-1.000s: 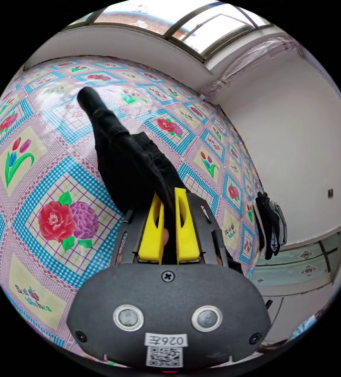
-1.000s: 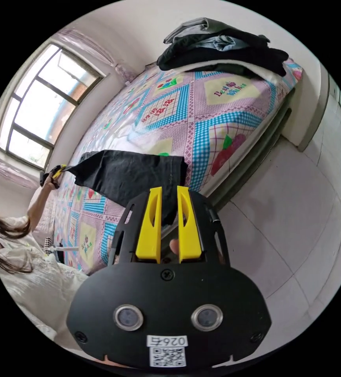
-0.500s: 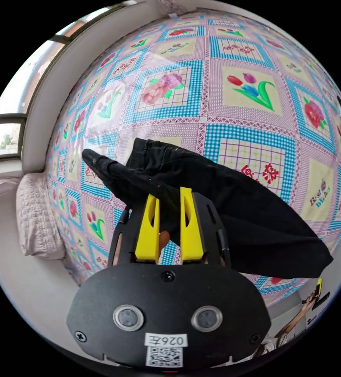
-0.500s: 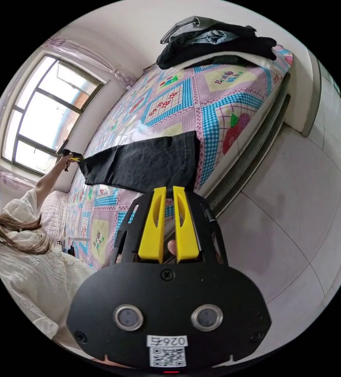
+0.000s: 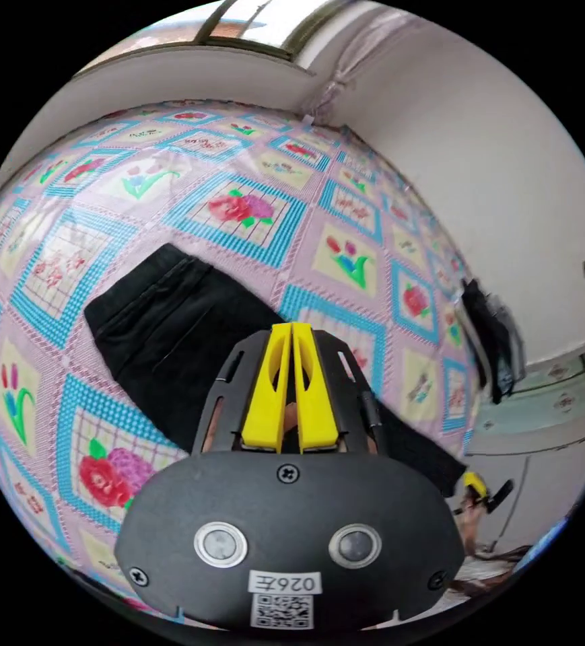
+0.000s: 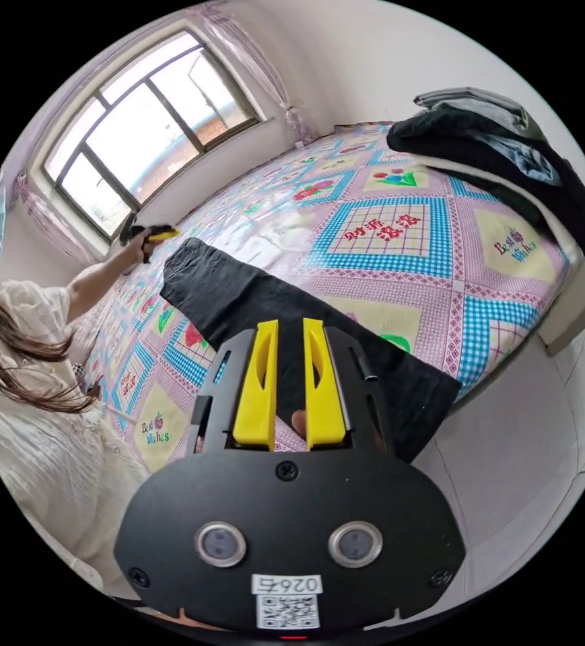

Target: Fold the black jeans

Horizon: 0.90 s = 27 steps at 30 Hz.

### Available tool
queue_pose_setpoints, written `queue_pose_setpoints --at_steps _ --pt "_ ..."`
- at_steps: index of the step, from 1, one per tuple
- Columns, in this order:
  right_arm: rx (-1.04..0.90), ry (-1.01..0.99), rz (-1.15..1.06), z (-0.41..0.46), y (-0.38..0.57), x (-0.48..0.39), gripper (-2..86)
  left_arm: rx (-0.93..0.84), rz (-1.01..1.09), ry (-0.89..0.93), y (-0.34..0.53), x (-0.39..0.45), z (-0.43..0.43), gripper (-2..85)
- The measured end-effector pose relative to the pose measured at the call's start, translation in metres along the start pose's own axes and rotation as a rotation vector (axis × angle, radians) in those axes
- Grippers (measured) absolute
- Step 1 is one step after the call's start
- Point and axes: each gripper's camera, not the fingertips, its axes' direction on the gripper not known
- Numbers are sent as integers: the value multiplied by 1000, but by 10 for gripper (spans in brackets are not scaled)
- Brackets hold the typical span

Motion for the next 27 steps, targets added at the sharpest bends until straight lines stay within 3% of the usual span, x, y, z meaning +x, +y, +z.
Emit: queue_pose_setpoints --at_steps 3,4,6,10,15,20,24,27 --pt "-37 25 87 12 9 18 6 -271 37 -344 48 -49 65 -8" --pt "-74 38 137 17 15 29 -1 -141 78 -302 65 -60 53 -9" --pt "-87 30 197 13 24 40 -8 -85 38 -231 84 -81 36 -9" --pt "52 79 259 -41 38 42 -12 81 62 5 152 -111 -27 -10" --pt "64 167 195 -81 37 42 -11 152 94 423 253 -142 -78 -10" --pt "-41 182 6 -72 -10 72 4 109 61 580 360 -157 -87 -10" --pt "-153 25 -172 -44 -64 111 48 104 -74 612 436 -147 -66 -10" --pt "-316 -213 -311 -14 -102 147 87 61 -172 649 469 -123 -30 -10"
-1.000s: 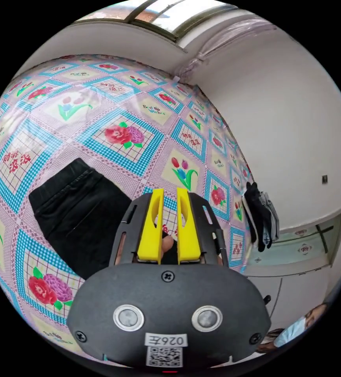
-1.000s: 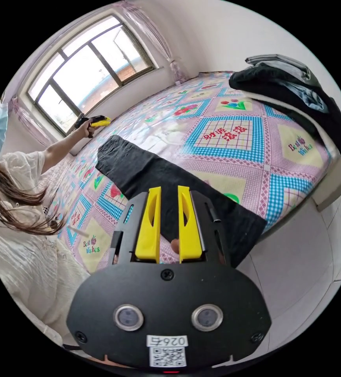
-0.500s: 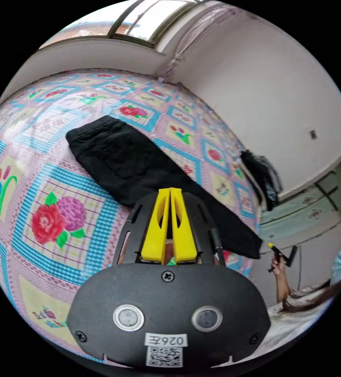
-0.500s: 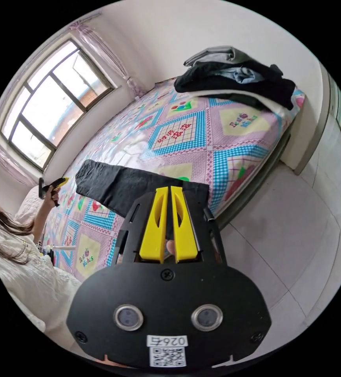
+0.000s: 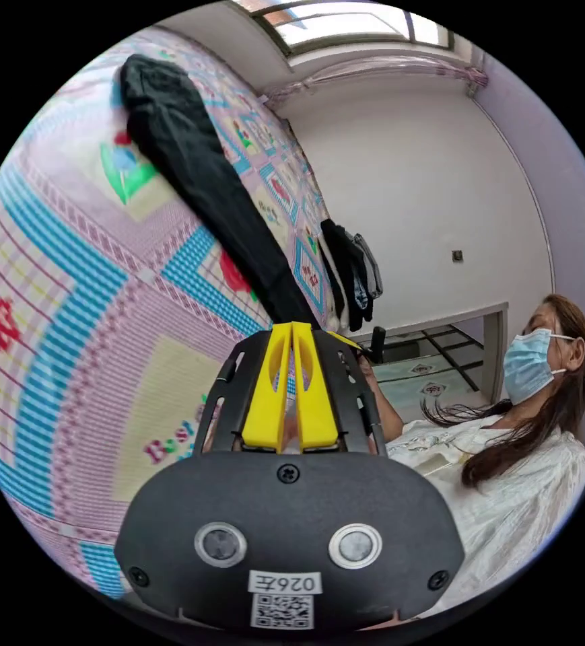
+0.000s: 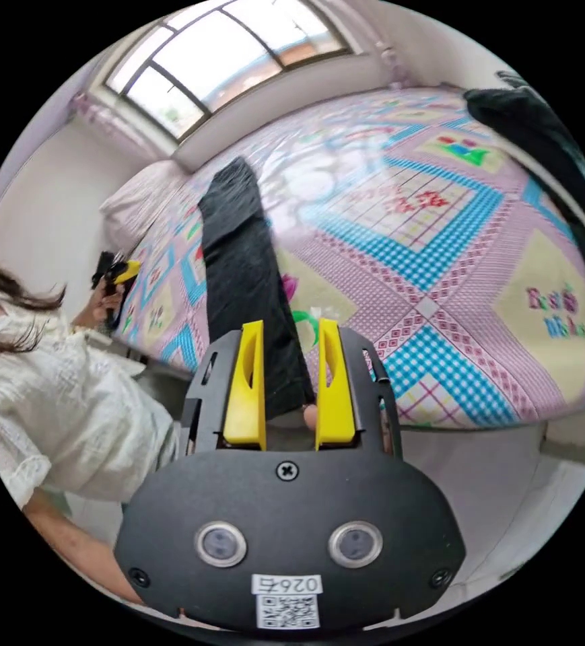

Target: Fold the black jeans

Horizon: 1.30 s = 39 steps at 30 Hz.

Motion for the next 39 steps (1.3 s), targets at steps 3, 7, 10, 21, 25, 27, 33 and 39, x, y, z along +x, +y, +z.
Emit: queue_pose_setpoints --at_steps 3,7,10,21,25,27,33,39 --pt "-189 -125 -161 16 -20 37 90 -75 -57 -9 23 -1 52 -10" --pt "-257 -344 -254 23 -42 70 55 -164 -63 -14 56 5 112 -10" --pt "-298 -330 -344 21 -58 70 56 -194 -116 51 82 -7 139 -9" --pt "-480 -837 -82 39 -117 145 -11 -25 -246 -9 167 -74 156 66" --pt "-455 -914 -47 18 -125 155 -12 236 -352 148 219 -104 132 149" --pt "-438 -960 -44 7 -131 156 -12 323 -363 237 237 -113 125 191" --pt "-433 -1008 -106 -18 -165 156 -12 573 -302 367 274 -116 83 245" --pt "-504 -938 -118 -19 -184 184 -12 752 -380 406 314 -148 74 248"
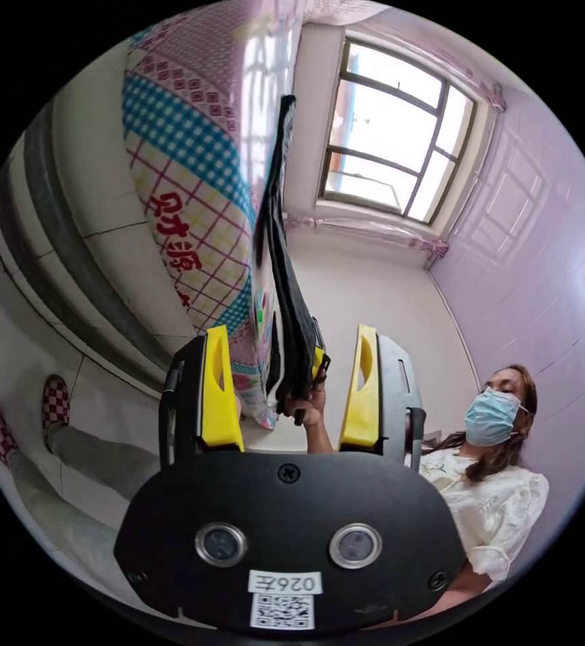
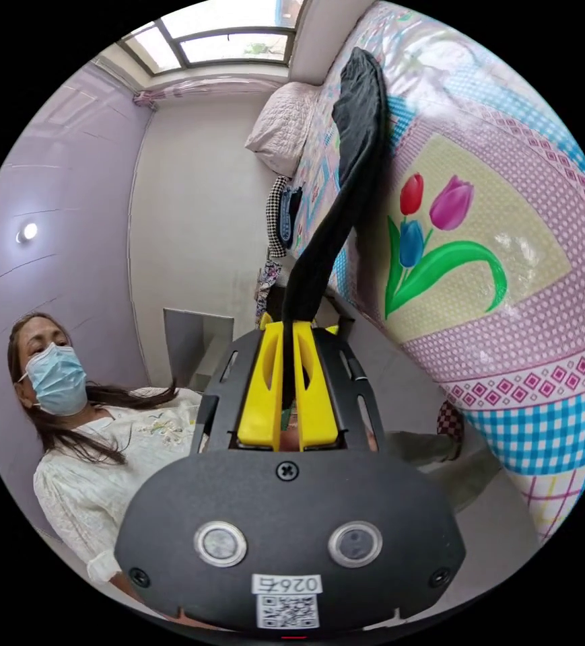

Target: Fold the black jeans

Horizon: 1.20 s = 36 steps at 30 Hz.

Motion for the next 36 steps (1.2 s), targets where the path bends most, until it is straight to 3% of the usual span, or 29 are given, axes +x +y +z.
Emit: queue_pose_setpoints --at_steps 5,6,7,9,11,12,16,20,24,26,27,28,33,36 --pt "-2 -82 12 -17 -7 5 -12 -80 24 65 -4 -4 42 200" --pt "-8 -56 4 -19 -7 1 -11 -165 35 75 -7 2 57 96" --pt "-24 26 -23 -22 -7 -8 -10 -309 29 42 -10 8 74 37" --pt "-44 196 -94 -27 -3 -25 -4 -432 72 -99 -9 18 85 19" --pt "-119 438 -183 -26 9 -36 21 -485 116 -185 -5 22 86 9" --pt "-120 454 -191 -27 13 -36 30 -483 108 -173 -1 19 83 5" --pt "40 98 -28 -60 28 0 87 -363 62 115 20 3 58 0" --pt "15 -44 73 -57 28 31 101 -310 -43 189 38 -19 48 -1" --pt "-105 -235 79 -45 25 28 15 -363 10 143 54 -4 45 1" --pt "-192 -68 -104 -41 26 1 4 -414 38 34 59 2 43 2" --pt "-233 -16 -110 -37 26 0 3 -430 29 -54 63 1 42 3" --pt "-273 12 -68 -32 26 4 1 -426 15 -18 65 -1 42 3" --pt "-247 -92 42 -30 33 22 0 -407 -21 61 79 -5 49 4" --pt "-271 -20 0 -25 38 18 1 -441 -48 -19 86 -14 57 5"
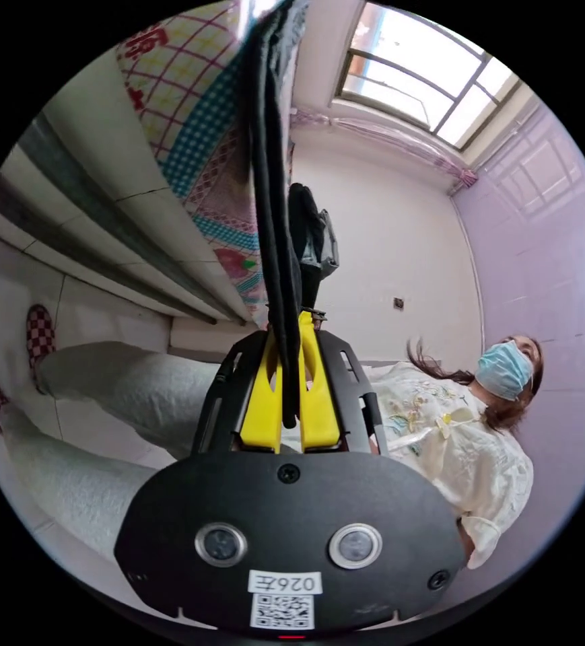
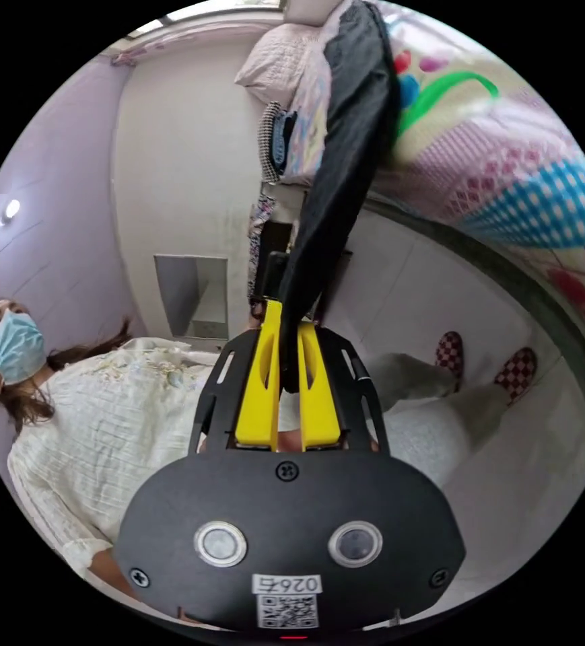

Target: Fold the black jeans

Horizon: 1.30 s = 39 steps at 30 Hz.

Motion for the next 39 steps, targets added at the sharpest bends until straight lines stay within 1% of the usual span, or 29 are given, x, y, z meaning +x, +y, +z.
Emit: queue_pose_setpoints --at_steps 1,2,5,9,12,14,16,18,20,21,22,23,25,26,27,28,30,33,34,35,36,39 --pt "-20 23 37 6 2 10 1 -6 -42 11 1 -8 4 5" --pt "-17 -14 81 10 5 21 2 -8 -55 28 2 -11 7 5" --pt "25 -96 111 19 17 34 9 -7 -71 65 8 -12 20 8" --pt "86 -136 135 27 31 36 22 -4 -74 82 12 -6 41 13" --pt "125 -95 122 24 40 31 27 -16 -79 73 13 -5 58 22" --pt "145 18 90 16 42 19 27 -20 -109 33 15 -9 68 33" --pt "149 85 61 11 39 9 28 39 -159 -132 23 -8 73 47" --pt "170 135 23 4 35 -4 31 102 -152 -229 33 4 71 51" --pt "194 240 -35 -4 28 -23 34 175 -140 -308 44 21 64 53" --pt "201 272 -46 -6 26 -27 34 220 -131 -376 51 34 60 53" --pt "212 333 -65 -9 22 -33 34 248 -132 -454 55 48 56 46" --pt "223 374 -84 -11 16 -37 34 258 -135 -495 57 55 54 43" --pt "226 405 -103 -12 4 -39 34 351 -146 -644 58 87 47 3" --pt "227 410 -107 -11 -8 -38 32 386 -144 -660 57 97 44 0" --pt "226 408 -112 -11 -14 -38 31 448 -91 -661 52 119 41 -2" --pt "220 407 -127 -8 -29 -39 29 504 -7 -638 42 142 38 -2" --pt "208 426 -170 -1 -57 -44 27 573 70 -635 18 170 33 5" --pt "205 514 -202 13 -112 -50 30 609 193 -695 -50 213 25 70" --pt "215 540 -211 18 -135 -53 31 591 245 -730 -86 228 25 106" --pt "231 566 -210 24 -160 -55 31 577 260 -755 -107 234 25 129" --pt "237 576 -210 27 -173 -56 31 536 273 -791 -150 243 25 156" --pt "256 634 -216 45 -236 -61 24 405 300 -814 -263 255 29 179"
